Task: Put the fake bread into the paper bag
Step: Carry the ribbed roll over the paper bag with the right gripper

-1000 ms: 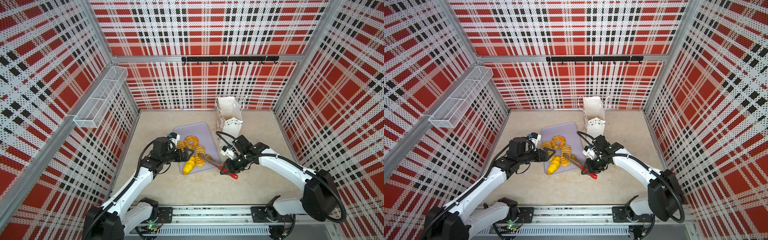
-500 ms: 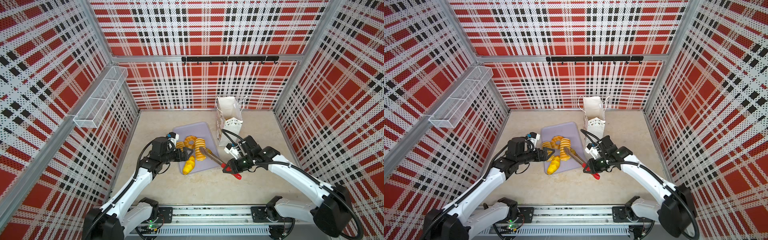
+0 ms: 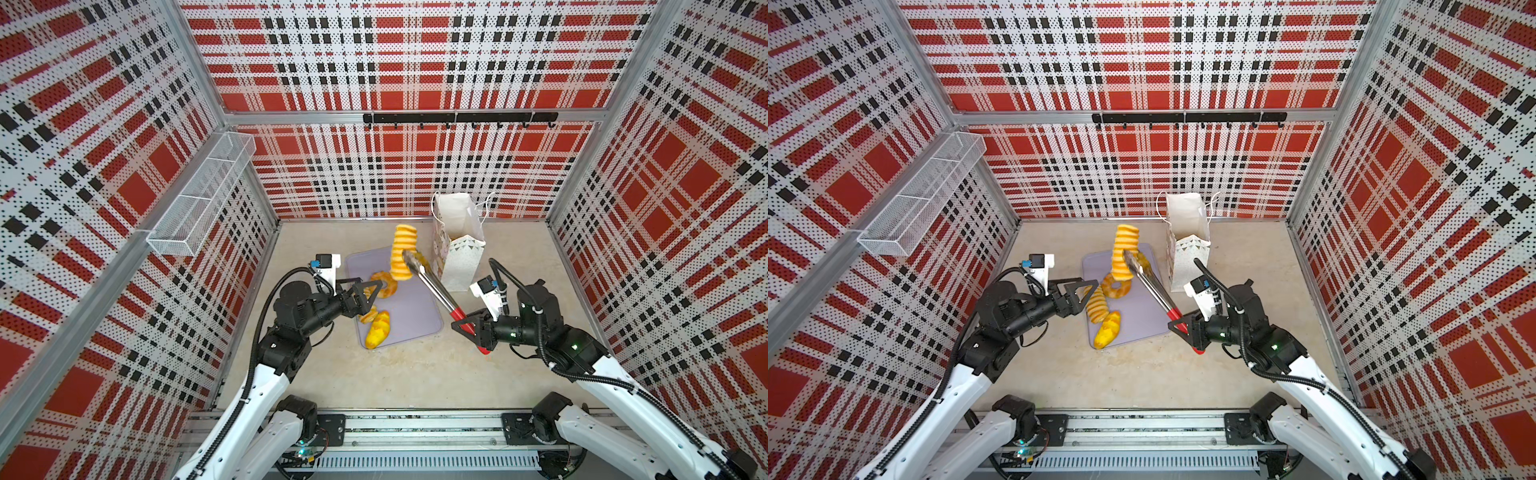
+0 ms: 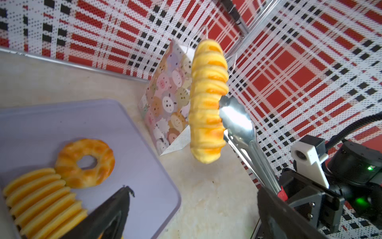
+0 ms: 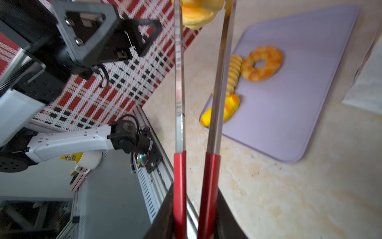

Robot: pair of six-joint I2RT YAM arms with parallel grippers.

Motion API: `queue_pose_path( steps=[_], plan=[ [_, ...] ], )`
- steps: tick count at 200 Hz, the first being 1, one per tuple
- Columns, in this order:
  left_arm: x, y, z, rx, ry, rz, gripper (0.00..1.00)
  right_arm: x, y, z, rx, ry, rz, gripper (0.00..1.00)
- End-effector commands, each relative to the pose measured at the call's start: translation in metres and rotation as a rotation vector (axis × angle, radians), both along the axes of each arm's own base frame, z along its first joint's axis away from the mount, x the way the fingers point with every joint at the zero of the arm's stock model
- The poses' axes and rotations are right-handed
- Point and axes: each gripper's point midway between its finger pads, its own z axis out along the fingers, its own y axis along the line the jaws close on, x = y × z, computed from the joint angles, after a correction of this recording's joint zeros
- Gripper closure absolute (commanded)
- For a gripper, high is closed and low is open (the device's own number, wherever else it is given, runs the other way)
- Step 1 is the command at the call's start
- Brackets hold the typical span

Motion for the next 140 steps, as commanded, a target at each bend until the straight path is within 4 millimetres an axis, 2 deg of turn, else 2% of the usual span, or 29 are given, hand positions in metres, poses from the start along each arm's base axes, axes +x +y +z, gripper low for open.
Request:
queue_pose_path(
  steps=[1,28,51,100,140],
  plan=[
    [-0.009,-0.008,0.03,-0.043,-0.132,-0.058,0.02,0.012,-0.004,0.055,0.139,-0.256,-0.066,0.75],
    [-0.014,-0.019,0.056,-0.07,-0.261,-0.077,0.02,0.019,-0.017,0.078,0.175,-0.375,-0.159,0.75],
    [-0.008,-0.036,0.057,-0.06,-0.272,-0.104,0.02,0.026,-0.021,0.087,0.165,-0.406,-0.194,0.76],
    [0.003,-0.066,0.059,-0.026,-0.311,-0.103,0.02,0.057,-0.042,0.085,0.124,-0.412,-0.398,0.76],
    [0.022,-0.079,0.066,0.01,-0.333,-0.022,0.02,0.086,-0.071,0.073,0.009,-0.397,-0.616,0.76]
  ],
)
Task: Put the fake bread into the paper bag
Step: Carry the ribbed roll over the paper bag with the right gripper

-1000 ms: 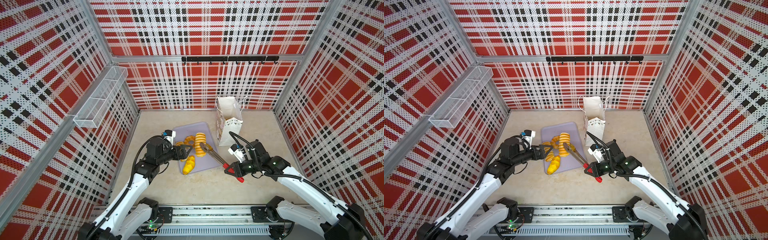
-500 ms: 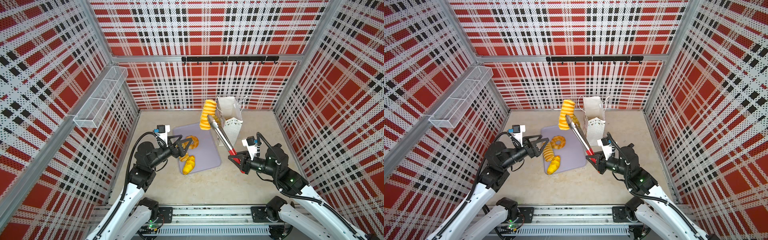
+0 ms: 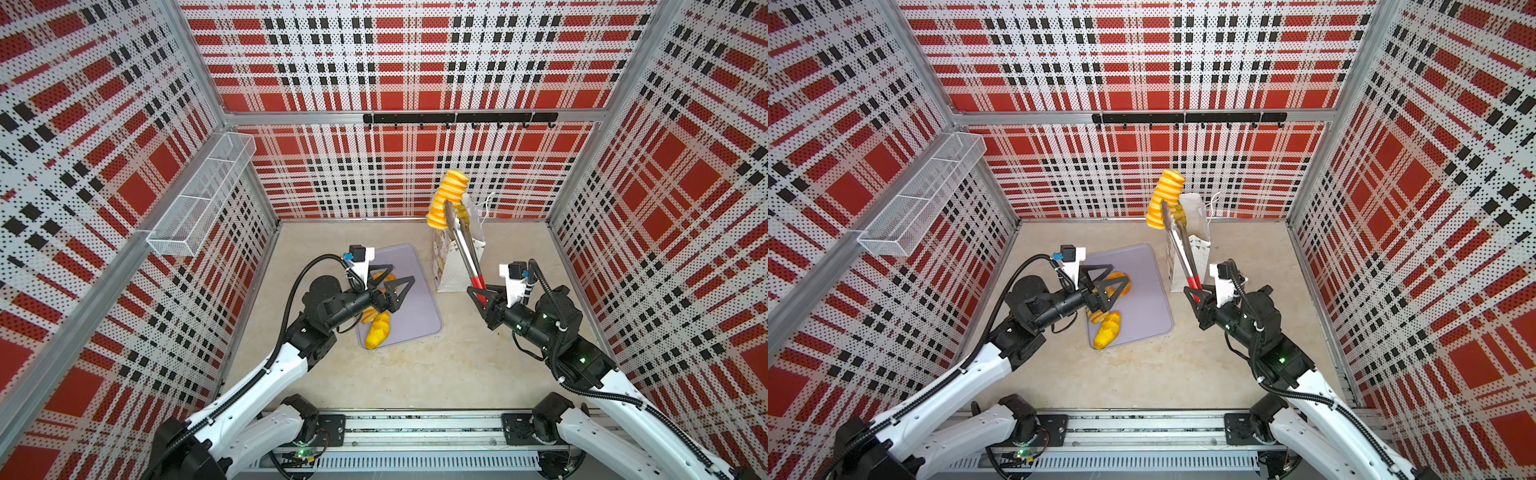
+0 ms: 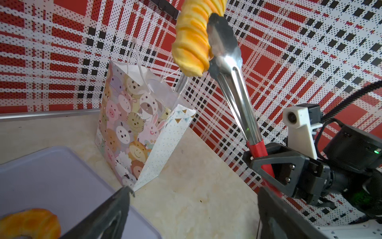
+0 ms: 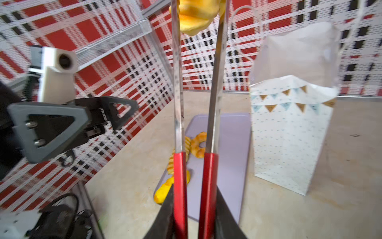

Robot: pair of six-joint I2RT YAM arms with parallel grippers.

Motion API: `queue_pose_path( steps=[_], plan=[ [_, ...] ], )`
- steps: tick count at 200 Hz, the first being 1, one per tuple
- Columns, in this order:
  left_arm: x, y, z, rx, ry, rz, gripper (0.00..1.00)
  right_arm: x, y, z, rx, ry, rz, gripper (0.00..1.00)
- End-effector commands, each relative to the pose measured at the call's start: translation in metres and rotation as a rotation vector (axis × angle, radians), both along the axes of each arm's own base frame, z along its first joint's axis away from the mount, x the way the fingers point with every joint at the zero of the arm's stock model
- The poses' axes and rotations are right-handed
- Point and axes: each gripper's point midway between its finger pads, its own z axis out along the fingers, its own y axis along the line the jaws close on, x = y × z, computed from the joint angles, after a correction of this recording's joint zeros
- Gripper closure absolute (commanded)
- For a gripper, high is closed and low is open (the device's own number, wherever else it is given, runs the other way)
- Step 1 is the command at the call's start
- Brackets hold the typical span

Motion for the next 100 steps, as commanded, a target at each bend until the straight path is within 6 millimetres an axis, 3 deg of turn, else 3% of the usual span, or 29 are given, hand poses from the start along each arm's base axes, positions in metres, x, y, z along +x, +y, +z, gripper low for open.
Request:
queue_pose_path(
  steps=[1,100],
  plan=[
    [0.014,0.002,0.037,-0.026,-0.116,0.101,0.02,0.02,-0.024,0.027,-0.007,-0.076,-0.181,0.76],
    [0.039,-0.013,0.023,-0.011,-0.088,0.145,0.01,0.054,-0.039,-0.014,-0.198,0.044,-0.347,0.74]
  ],
)
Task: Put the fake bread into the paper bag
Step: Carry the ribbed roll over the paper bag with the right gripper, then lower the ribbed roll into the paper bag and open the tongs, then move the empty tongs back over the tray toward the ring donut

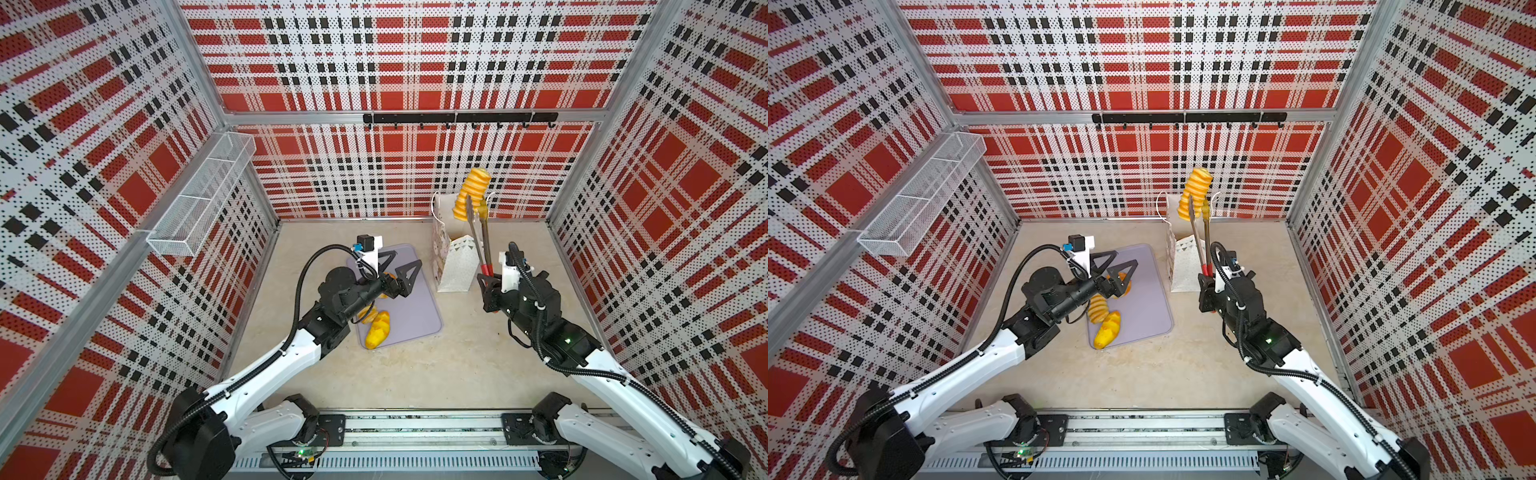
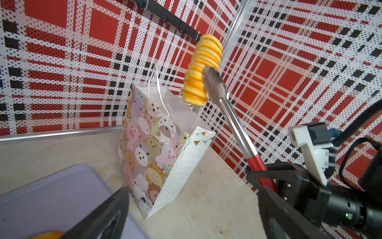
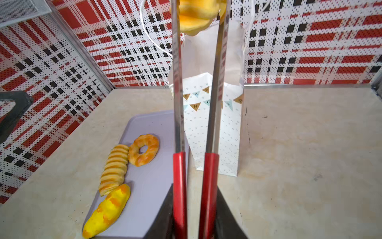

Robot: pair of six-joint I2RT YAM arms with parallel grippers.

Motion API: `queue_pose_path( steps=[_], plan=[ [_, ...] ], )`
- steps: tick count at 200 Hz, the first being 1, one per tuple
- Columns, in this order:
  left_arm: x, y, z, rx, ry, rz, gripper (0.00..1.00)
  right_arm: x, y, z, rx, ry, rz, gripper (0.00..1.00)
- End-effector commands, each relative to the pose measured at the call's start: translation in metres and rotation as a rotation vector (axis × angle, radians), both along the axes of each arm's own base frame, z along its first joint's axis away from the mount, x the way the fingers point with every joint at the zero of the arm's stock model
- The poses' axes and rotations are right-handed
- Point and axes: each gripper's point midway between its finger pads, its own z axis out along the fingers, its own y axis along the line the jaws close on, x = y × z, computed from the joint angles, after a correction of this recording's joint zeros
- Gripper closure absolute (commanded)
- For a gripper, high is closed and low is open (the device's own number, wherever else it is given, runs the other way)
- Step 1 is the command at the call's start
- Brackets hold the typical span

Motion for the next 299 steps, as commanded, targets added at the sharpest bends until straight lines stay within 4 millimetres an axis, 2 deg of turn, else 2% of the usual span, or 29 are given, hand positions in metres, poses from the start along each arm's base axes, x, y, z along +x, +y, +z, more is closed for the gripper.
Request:
queue_pose_path(
  steps=[1,90,154,188,212,242,264,299],
  plan=[
    [0.003,-0.003,0.022,-0.024,-0.063,0.009,0.01,0.005,-0.005,0.017,-0.009,-0.044,-0.039,0.74],
    [0.008,-0.009,0.011,-0.027,-0.03,0.006,0.01,0.013,-0.007,-0.001,-0.091,-0.004,-0.054,0.67],
    [0.01,-0.005,0.009,-0.021,-0.034,0.026,0.01,0.01,-0.003,0.006,-0.071,-0.018,-0.031,0.69],
    [0.011,-0.003,-0.005,0.02,-0.005,0.041,0.02,-0.004,0.0,0.022,-0.023,-0.087,0.033,0.68],
    [0.014,0.011,-0.024,0.046,0.027,0.082,0.02,-0.023,0.005,0.038,0.018,-0.138,0.12,0.69],
    [0.02,0.022,-0.043,0.028,0.093,0.077,0.02,-0.05,0.014,0.045,0.062,-0.188,0.247,0.69],
    [0.021,0.029,-0.051,0.009,0.13,0.093,0.02,-0.064,0.024,0.034,0.049,-0.179,0.346,0.69],
    [0.018,0.046,-0.062,-0.007,0.182,0.141,0.02,-0.073,0.037,0.008,0.025,-0.111,0.444,0.69]
  ],
)
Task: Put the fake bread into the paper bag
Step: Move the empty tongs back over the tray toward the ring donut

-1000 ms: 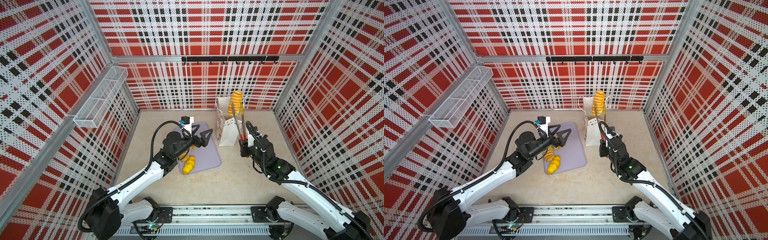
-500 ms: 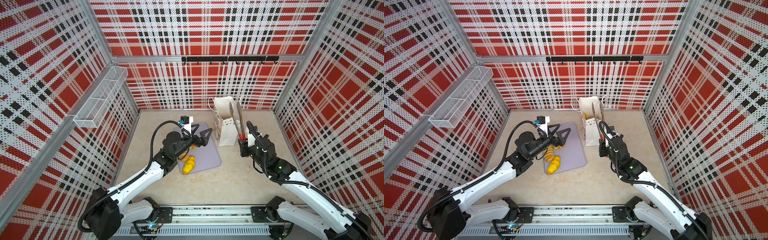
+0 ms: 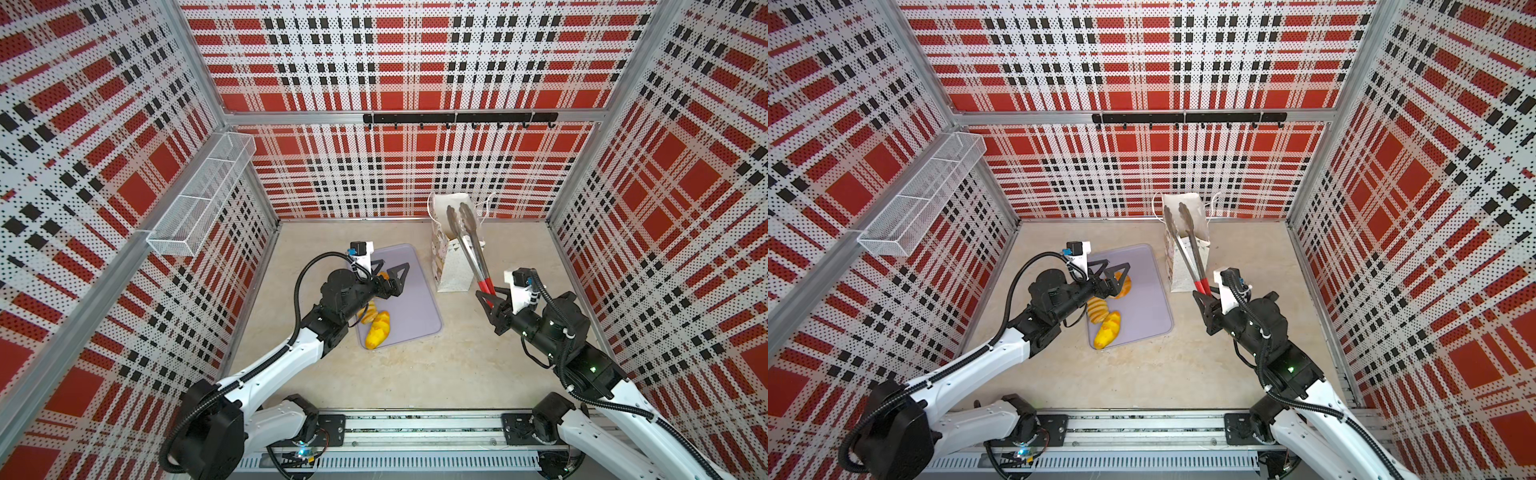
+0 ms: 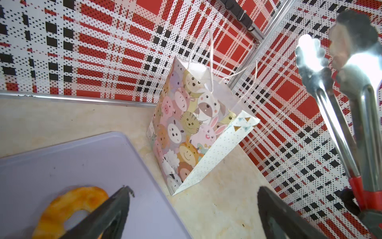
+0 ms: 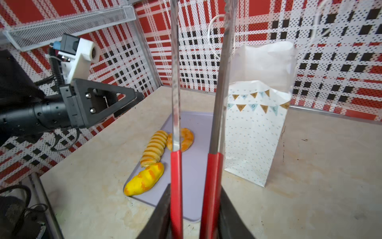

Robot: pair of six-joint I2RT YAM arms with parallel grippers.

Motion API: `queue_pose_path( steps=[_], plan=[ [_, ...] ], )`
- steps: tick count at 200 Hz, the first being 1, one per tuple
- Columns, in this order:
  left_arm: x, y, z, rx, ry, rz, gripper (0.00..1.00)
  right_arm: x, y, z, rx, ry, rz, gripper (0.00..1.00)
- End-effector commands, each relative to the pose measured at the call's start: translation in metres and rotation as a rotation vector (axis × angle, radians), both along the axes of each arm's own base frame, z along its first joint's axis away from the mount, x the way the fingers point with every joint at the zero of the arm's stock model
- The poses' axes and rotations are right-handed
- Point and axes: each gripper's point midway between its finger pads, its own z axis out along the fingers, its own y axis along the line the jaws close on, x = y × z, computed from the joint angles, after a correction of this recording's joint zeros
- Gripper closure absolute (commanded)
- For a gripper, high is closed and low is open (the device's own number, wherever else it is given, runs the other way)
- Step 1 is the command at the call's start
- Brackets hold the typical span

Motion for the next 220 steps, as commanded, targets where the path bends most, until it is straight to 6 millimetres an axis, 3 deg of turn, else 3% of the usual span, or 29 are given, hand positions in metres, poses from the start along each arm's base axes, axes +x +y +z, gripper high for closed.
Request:
queue_pose_path(
  steps=[1,75,108,142,149,189,220],
  plan=[
    [-0.005,0.012,-0.002,-0.028,0.029,0.026,0.02,-0.012,0.016,-0.009,-0.014,0.006,0.121,0.69],
    [-0.019,0.078,-0.026,-0.08,0.192,0.197,0.02,-0.028,0.048,-0.067,-0.082,0.223,0.286,0.68],
    [-0.029,0.097,-0.047,-0.06,0.293,0.232,0.02,-0.028,0.064,-0.097,-0.143,0.361,0.324,0.68],
    [-0.027,0.113,-0.069,-0.057,0.405,0.283,0.02,-0.025,0.072,-0.114,-0.186,0.404,0.301,0.67],
    [-0.022,0.125,-0.075,-0.056,0.437,0.316,0.02,-0.022,0.071,-0.116,-0.18,0.41,0.286,0.67],
    [-0.016,0.131,-0.096,-0.027,0.502,0.274,0.02,-0.016,0.084,-0.13,-0.106,0.495,0.273,0.67],
    [-0.011,0.131,-0.093,-0.061,0.497,0.219,0.02,-0.01,0.089,-0.14,-0.085,0.558,0.243,0.67]
  ],
)
